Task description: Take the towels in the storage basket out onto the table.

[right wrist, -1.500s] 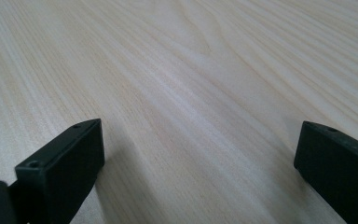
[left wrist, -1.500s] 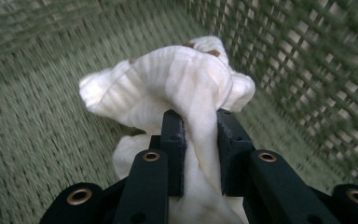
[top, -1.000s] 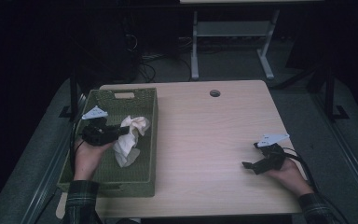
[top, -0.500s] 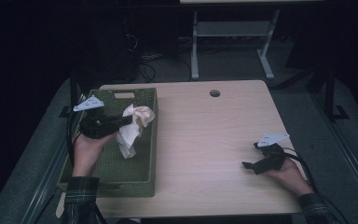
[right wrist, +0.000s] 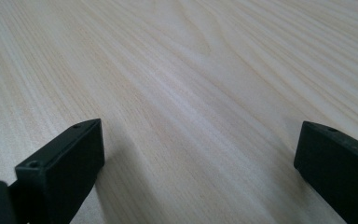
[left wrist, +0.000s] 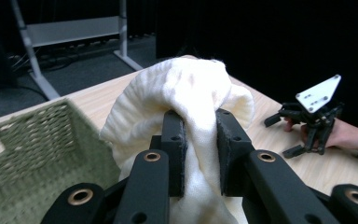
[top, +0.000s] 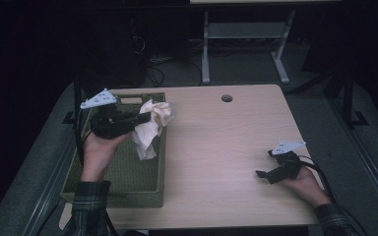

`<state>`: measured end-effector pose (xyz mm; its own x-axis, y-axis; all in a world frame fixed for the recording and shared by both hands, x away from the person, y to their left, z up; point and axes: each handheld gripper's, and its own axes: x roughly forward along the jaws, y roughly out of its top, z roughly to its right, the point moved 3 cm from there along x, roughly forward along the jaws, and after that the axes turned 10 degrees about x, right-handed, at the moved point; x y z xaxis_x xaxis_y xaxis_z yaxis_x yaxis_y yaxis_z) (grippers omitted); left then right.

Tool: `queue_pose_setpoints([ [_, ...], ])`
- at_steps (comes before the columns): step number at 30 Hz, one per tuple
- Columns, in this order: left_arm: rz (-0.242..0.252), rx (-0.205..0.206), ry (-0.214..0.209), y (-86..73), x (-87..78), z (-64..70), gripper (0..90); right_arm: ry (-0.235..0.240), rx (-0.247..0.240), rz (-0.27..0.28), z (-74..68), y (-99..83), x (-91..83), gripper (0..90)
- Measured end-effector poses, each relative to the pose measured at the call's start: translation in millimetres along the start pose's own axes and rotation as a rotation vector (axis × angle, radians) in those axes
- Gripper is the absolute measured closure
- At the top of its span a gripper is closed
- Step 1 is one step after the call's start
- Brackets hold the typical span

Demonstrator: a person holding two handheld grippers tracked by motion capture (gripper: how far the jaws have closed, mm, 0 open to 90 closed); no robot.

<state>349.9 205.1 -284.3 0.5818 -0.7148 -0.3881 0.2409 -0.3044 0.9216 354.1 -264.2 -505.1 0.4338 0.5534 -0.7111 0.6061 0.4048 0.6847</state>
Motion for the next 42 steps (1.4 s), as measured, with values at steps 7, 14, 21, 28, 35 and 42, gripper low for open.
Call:
queue_pose_setpoints([
  [7, 0.031, 0.026, -0.051, 16.0, 12.7, 13.7, 75.5, 0.0, 0.0, 0.0, 0.0, 0.0, 0.0, 1.3],
  [14, 0.057, 0.047, -0.105, 30.8, 28.0, 29.4, 75.5, 0.0, 0.0, 0.0, 0.0, 0.0, 0.0, 1.3],
  [21, 0.075, 0.053, -0.159, 37.5, 46.3, 43.7, 75.4, 0.0, 0.0, 0.0, 0.0, 0.0, 0.0, 1.3],
  [28, 0.062, 0.079, -0.21, 39.5, 69.7, 60.7, 75.4, 0.0, 0.0, 0.0, 0.0, 0.0, 0.0, 1.3],
  [35, 0.043, 0.109, -0.258, 38.9, 92.3, 80.0, 75.4, 0.0, 0.0, 0.0, 0.0, 0.0, 0.0, 1.3],
  [42, 0.038, 0.12, -0.31, 35.6, 112.8, 97.4, 75.4, 0.0, 0.0, 0.0, 0.0, 0.0, 0.0, 1.3],
])
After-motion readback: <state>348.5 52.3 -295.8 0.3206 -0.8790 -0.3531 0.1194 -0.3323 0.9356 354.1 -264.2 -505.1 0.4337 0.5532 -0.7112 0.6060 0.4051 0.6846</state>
